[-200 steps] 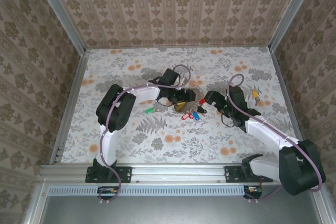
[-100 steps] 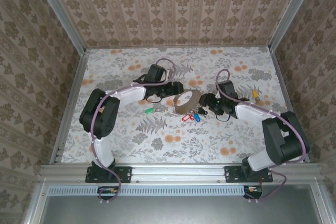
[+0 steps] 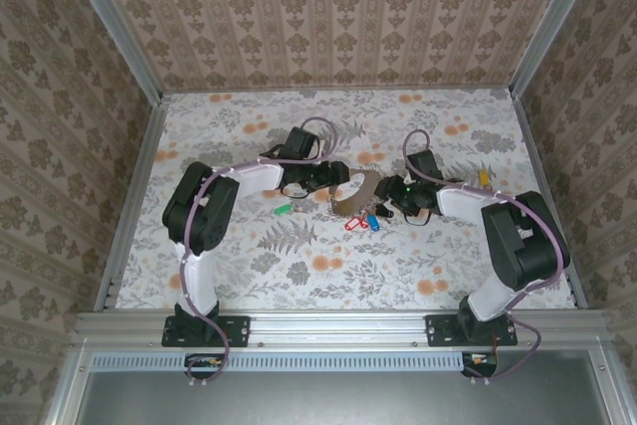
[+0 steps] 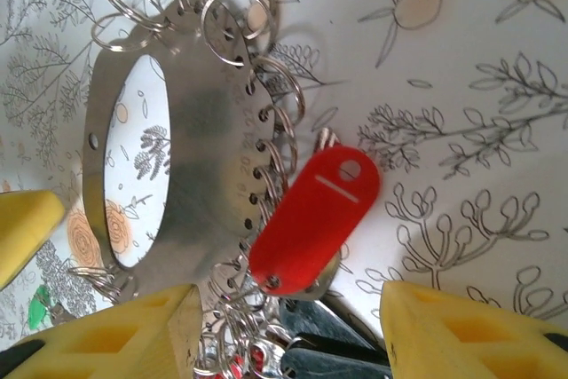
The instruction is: Put the keys on the keyring
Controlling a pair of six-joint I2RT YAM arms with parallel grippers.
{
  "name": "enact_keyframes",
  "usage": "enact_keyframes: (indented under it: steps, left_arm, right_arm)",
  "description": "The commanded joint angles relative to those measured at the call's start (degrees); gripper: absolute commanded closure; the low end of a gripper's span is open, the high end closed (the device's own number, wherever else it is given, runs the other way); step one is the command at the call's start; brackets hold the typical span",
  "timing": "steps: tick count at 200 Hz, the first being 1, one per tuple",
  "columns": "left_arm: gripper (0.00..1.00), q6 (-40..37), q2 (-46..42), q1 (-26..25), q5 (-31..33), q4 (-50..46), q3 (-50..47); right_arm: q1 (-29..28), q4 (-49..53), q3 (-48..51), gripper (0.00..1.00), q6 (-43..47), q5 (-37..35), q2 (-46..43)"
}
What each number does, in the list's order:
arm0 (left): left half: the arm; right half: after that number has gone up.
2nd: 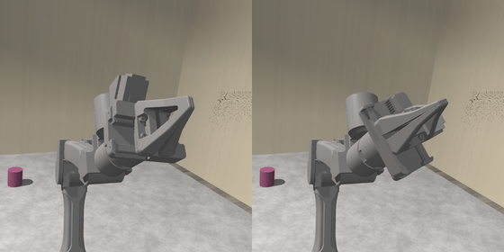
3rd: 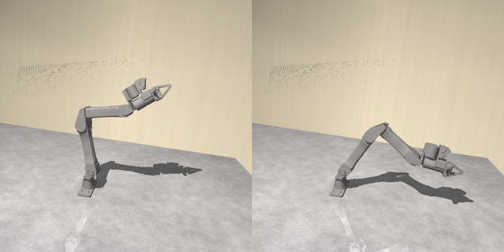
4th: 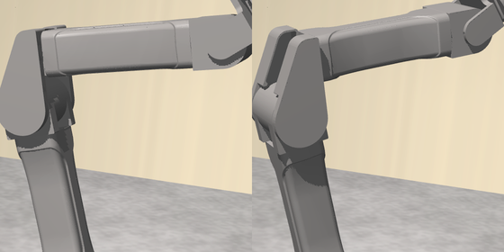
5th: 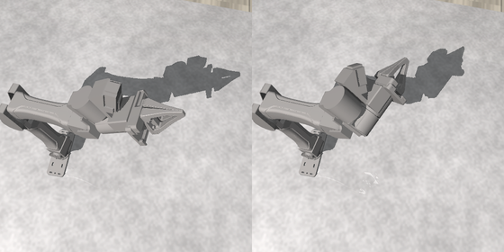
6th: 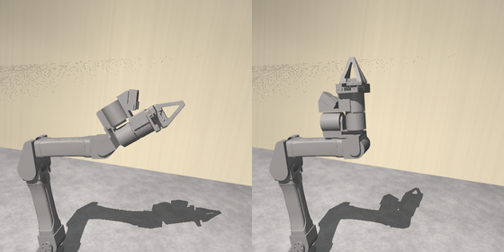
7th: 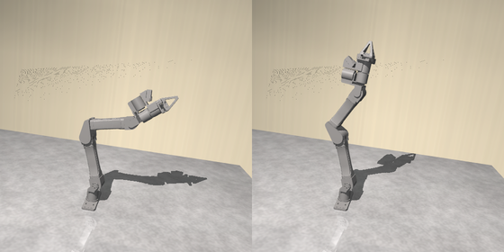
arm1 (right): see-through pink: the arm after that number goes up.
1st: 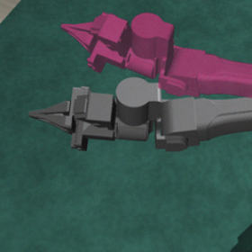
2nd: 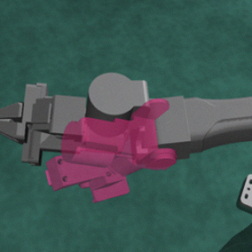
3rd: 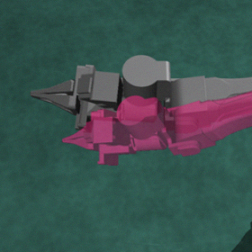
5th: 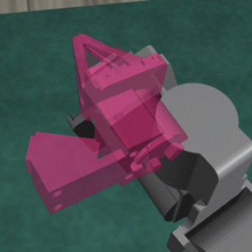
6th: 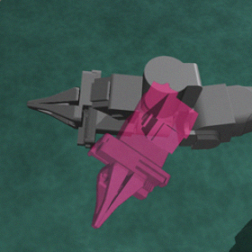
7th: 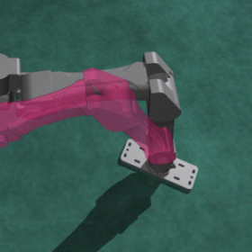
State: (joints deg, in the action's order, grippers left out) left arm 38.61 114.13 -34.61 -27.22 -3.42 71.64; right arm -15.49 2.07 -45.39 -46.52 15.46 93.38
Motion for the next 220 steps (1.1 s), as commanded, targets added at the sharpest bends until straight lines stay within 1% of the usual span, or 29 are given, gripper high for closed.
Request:
enact_keyframes:
  steps: [1,30,73,106,133,151,168,220]
  left_arm:
    - [0.29,0.0,1.2,-0.9,-1.3,-0.7,2.1]
    - [0.29,-0.2,2.4,-1.8,-1.7,-1.2,3.1]
    - [0.29,-0.1,3.0,-2.6,-0.8,-1.8,3.2]
    - [0.29,-0.7,2.8,-2.7,0.2,-2.5,2.5]
    - [0.28,-2.3,0.5,-2.6,1.5,-2.5,1.8]
    - [0.27,-4.3,-0.5,-2.4,3.1,-5.4,2.9]
    - [0.27,-5.4,-0.1,-1.9,4.4,-8.1,4.4]
    - [0.26,-7.1,0.3,-1.2,4.3,-9.2,5.2]
  right_arm:
    - [0.8,2.2,-4.1,0.43,1.5,-0.7,1.8]
    - [1.1,3.3,-7.0,0.43,1.6,0.4,5.1]
    - [1.2,3.8,-6.7,0.43,2.0,-3.2,5.1]
    - [1.9,7.5,-9.6,0.44,3.7,-1.7,7.9]
    - [1.9,4.1,-6.3,0.43,1.8,-0.1,6.8]
    - [1.8,2.9,-4.5,0.43,0.8,0.7,5.7]
    - [1.8,-0.3,-2.4,0.43,-0.5,2.7,4.7]
    - [1.7,-4.0,0.4,0.46,-2.3,6.4,2.7]
